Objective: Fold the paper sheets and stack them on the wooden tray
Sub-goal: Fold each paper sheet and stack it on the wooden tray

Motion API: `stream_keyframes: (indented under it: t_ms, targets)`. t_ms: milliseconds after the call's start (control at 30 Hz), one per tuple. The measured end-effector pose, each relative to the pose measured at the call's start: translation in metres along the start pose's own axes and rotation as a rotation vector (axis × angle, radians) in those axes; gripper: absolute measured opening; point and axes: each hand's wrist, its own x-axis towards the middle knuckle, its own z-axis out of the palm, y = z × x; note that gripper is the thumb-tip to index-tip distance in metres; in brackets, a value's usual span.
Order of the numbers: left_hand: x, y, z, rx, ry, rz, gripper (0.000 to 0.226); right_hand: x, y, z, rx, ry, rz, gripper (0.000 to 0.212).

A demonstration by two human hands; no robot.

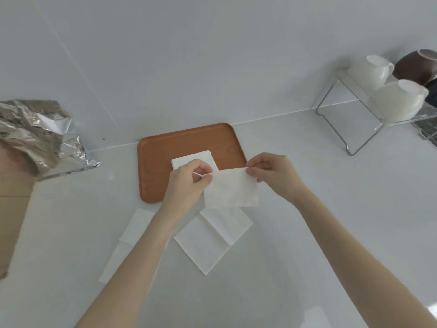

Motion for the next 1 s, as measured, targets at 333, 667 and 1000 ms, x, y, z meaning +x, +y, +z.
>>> stream_keyframes:
  t_ms: [333, 667, 1000]
  targets:
    - [0.071, -0.045, -0.046, -0.046, 0.229, -0.208, 0.014, 0.109, -0.019, 0.062, 0.047, -0.188, -0.004, 0.015]
    - [0.099, -0.098, -0.023, 0.050, 0.188, -0.301, 0.014, 0.155, 0.024, 0.100, -0.123, -0.122, 0.031, 0.011]
    - [0.094, -0.101, -0.007, 0.320, 0.185, -0.173, 0.026, 0.142, 0.035, 0.104, -0.351, -0.025, -0.096, 0.014]
